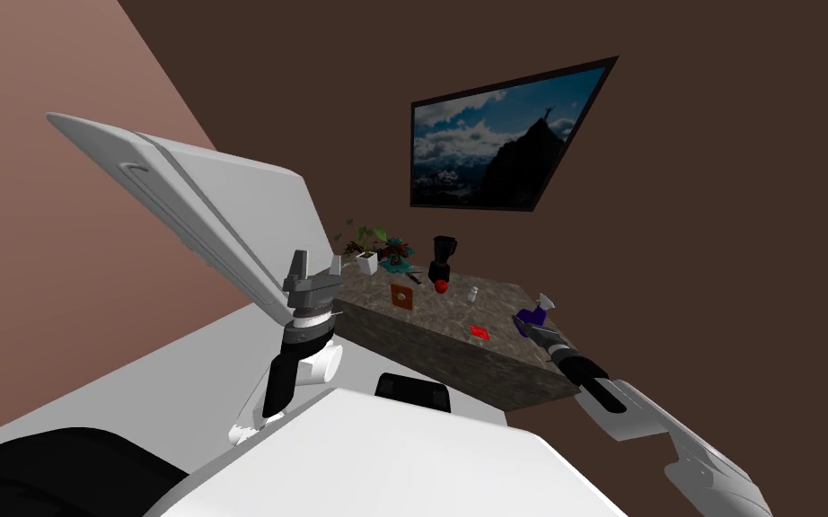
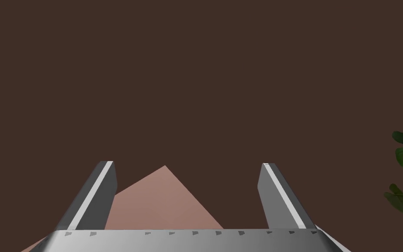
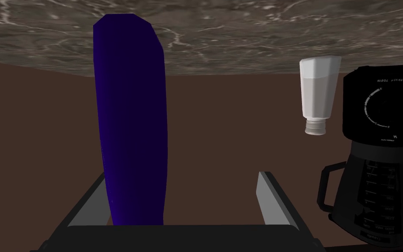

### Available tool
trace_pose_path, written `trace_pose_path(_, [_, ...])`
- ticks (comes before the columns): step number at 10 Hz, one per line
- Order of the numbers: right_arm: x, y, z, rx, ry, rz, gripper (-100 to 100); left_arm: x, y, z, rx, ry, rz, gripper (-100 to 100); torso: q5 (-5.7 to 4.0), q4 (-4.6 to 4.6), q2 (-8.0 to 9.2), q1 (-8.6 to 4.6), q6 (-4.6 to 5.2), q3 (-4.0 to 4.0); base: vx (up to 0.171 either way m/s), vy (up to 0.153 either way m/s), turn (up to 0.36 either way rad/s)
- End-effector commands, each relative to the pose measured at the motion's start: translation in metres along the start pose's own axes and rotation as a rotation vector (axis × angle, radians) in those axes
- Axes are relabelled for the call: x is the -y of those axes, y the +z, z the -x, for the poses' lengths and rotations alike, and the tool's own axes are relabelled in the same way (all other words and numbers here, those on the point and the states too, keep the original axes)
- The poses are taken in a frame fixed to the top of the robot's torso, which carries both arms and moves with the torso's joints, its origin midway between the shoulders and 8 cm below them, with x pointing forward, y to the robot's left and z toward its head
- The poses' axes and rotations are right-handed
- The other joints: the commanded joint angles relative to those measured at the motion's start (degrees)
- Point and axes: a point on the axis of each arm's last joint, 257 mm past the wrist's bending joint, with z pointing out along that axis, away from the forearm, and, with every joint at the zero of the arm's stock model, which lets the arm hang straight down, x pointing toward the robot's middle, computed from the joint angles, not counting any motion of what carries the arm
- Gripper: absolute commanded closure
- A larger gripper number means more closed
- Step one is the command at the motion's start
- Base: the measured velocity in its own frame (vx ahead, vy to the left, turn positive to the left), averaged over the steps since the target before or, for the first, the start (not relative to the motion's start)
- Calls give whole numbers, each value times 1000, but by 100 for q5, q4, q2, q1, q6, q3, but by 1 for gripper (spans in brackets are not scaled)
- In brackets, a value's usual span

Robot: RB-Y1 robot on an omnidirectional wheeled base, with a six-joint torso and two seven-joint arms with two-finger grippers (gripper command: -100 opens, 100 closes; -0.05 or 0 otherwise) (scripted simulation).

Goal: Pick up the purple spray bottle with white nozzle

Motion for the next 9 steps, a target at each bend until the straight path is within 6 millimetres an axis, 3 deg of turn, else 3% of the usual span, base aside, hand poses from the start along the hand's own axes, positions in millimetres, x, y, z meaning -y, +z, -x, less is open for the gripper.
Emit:
trace_pose_path(1, [13, 0, -9, -15, 0, -16, -100, 0, 0, 0, 0, 0, 0, 0, 0, 0, 0, 0, 0, 0, 10, 39, 5])
trace_pose_path(2, [19, -2, -14, -24, 1, -28, -100, 0, 0, 0, 0, 0, 0, 0, -1, 0, 3, -11, 1, 1, 0, 0, 0])
trace_pose_path(3, [11, 9, 6, 5, -4, 16, -100, 0, 0, 0, 0, 0, 0, 0, -5, 1, 6, -23, 1, 3, -5, 44, -45])
trace_pose_path(6, [34, 5, -11, -24, -2, -22, -100, 0, 0, 0, 0, 0, 0, 0, -2, 1, 5, -10, 1, 3, 5, 43, -13])
trace_pose_path(7, [28, 15, 10, 8, -7, 22, -100, 0, 0, 0, 0, 0, 0, 0, -4, 1, 6, -20, 1, 3, 4, 50, -63])
trace_pose_path(9, [49, 10, -4, -18, -4, -16, -100, 0, 0, 0, 0, 0, 0, 0, -1, 1, 3, -4, 1, 2, 10, 55, -12])
